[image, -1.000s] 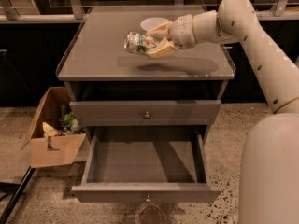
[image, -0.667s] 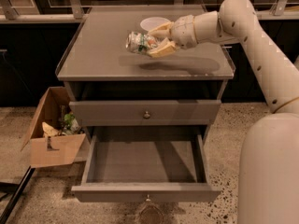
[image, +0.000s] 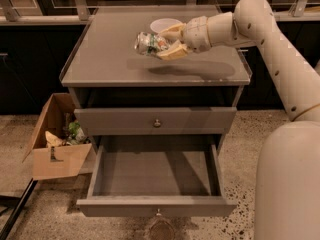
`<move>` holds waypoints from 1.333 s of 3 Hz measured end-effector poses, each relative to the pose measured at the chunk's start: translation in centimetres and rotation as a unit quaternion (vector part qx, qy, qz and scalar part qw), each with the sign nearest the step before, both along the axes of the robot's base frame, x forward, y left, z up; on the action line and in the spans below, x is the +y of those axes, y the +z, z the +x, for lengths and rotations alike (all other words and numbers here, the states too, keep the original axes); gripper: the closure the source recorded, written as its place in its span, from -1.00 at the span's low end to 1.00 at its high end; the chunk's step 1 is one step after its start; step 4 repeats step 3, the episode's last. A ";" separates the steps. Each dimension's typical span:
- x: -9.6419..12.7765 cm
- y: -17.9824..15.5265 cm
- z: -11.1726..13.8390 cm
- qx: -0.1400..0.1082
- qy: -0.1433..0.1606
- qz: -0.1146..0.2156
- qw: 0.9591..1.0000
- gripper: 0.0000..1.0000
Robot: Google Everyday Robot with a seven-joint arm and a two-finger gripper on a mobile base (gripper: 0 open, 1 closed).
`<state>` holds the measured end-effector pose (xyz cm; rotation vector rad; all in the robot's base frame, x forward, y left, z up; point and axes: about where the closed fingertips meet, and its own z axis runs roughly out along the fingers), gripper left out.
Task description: Pick 7up can from middle drawer and place on counter
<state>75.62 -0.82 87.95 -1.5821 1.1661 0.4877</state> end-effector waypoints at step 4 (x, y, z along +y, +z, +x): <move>0.0 0.0 0.0 0.000 0.000 0.000 1.000 -1.00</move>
Offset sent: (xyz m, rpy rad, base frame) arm 0.0000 0.0000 0.0000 0.0000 0.0000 0.0000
